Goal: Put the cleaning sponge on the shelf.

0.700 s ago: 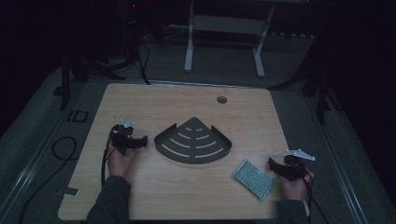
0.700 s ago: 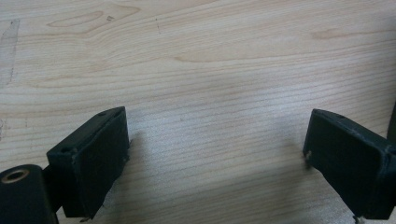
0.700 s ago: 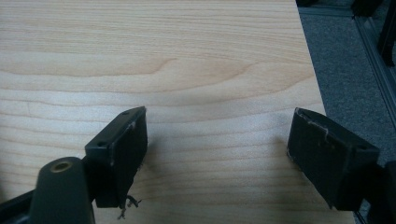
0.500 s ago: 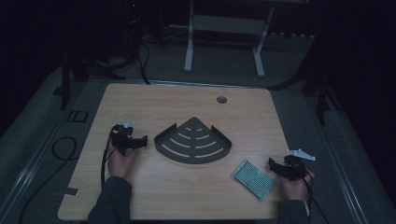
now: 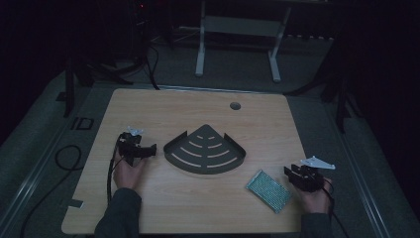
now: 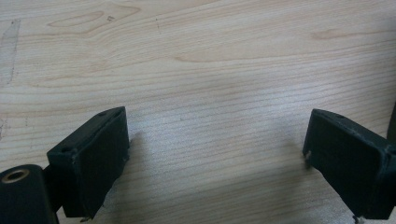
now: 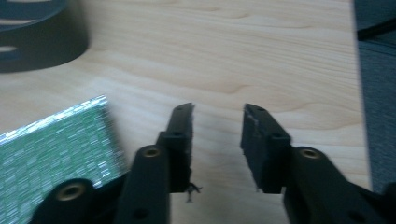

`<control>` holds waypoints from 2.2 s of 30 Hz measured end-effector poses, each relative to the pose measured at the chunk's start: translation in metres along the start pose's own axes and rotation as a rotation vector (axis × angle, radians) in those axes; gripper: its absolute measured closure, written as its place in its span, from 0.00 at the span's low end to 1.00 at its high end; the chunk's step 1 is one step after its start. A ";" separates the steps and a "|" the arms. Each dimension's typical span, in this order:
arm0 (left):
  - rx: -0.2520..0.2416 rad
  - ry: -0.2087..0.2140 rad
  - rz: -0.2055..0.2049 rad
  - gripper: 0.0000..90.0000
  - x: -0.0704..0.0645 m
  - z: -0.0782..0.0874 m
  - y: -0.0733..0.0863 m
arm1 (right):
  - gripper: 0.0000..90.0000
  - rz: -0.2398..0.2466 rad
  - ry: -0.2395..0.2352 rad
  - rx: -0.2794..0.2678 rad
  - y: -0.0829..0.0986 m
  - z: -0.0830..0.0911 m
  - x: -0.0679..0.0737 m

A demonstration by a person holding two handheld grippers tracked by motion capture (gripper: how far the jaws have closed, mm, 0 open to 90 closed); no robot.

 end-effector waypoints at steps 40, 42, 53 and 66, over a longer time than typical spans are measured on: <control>-0.001 -0.002 0.003 0.08 0.000 0.000 0.000 | 0.85 0.368 -0.242 0.322 0.005 0.007 0.050; -0.001 -0.002 0.003 0.08 0.000 0.000 0.000 | 0.85 0.369 -0.250 0.328 0.004 0.006 0.049; -0.001 -0.003 0.003 0.08 0.000 0.000 0.000 | 0.83 0.341 -0.300 0.380 0.002 0.002 0.045; -0.001 -0.002 0.003 0.08 0.000 0.000 0.000 | 0.83 0.381 -0.330 0.450 -0.004 -0.005 0.046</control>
Point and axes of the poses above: each handheld gripper's, and its own axes: z roughly backward along the jaws, y roughly out of its underside, x roughly to its left, the point moved 8 cm from there along -z, roughly forward along the jaws, and after that the axes turned 2 degrees about -x, right-handed, at the moved point
